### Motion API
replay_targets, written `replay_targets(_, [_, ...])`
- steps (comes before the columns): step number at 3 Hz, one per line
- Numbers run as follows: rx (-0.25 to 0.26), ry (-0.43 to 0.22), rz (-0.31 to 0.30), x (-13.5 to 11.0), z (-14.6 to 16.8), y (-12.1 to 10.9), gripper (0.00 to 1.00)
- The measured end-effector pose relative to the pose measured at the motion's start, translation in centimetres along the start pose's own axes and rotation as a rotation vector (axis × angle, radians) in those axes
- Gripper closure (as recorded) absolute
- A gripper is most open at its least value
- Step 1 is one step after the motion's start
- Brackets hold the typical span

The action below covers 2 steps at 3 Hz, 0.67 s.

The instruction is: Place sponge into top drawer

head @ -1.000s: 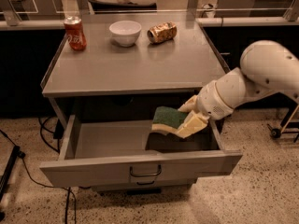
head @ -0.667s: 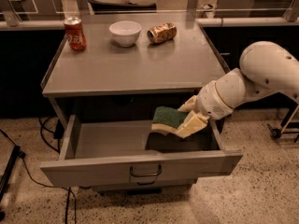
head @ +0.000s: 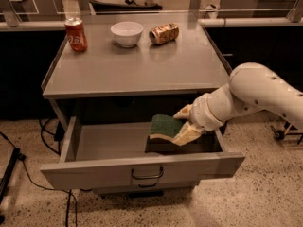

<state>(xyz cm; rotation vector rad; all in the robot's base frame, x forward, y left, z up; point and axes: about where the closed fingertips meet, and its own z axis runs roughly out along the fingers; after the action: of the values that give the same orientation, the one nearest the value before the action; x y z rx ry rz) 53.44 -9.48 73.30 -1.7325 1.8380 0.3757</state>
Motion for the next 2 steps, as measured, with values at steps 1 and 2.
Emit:
replay_targets(1, [0.035,-0.014,-0.063,-0.4,2.3,-0.7,1.00])
replay_targets(2, [0.025,-0.024,-0.080,-0.3,6.0,-1.7,1.00])
